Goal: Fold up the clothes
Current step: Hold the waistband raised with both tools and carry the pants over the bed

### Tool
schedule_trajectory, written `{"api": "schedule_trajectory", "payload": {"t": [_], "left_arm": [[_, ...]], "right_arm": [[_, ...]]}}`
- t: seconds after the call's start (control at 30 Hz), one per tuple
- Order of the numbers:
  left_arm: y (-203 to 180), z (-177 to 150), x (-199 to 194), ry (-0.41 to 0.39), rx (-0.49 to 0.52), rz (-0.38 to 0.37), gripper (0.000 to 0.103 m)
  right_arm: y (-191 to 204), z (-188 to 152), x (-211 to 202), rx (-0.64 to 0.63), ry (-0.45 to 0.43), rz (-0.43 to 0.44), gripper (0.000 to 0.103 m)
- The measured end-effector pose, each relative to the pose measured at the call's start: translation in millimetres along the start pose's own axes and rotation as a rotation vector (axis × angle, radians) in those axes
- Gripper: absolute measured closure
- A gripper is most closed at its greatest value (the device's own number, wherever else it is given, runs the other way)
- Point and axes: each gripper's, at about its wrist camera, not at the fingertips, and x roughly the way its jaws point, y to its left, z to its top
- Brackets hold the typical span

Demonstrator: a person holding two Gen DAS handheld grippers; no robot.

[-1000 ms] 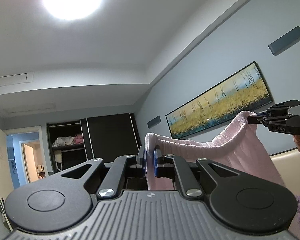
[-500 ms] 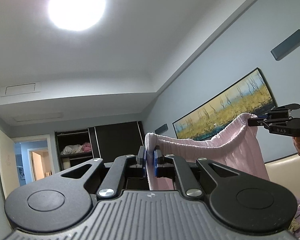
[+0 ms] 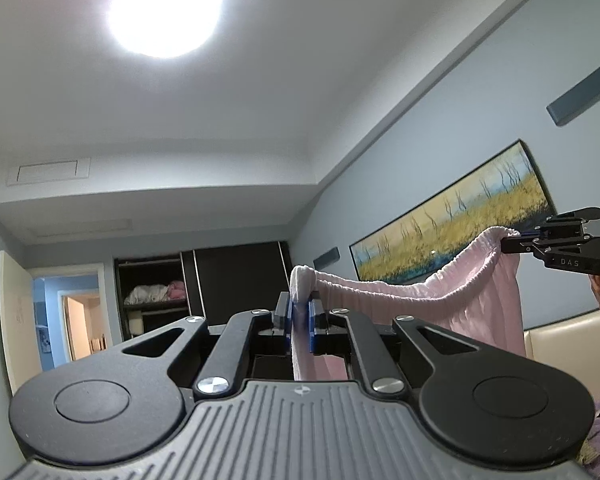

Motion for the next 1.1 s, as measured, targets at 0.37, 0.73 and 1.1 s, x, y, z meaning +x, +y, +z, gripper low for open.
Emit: {"api": "schedule_trajectory", "payload": {"t": [0.37, 0.73, 1.1], "left_arm": [[27, 45, 23, -0.004, -0.01, -0.007, 0.097], [69, -52, 154, 0.196, -0.045, -0.007, 0.097], [115, -282, 330, 0.375, -0.175, 0.005, 0.097]], "right_arm": [[-14, 45, 24, -0.039, -0.04, -0.012, 0.094], [-11, -48, 150, -0.082, 0.154, 0.019, 0.094], [5, -279, 328, -0.014, 0.411, 0.062, 0.094]]}}
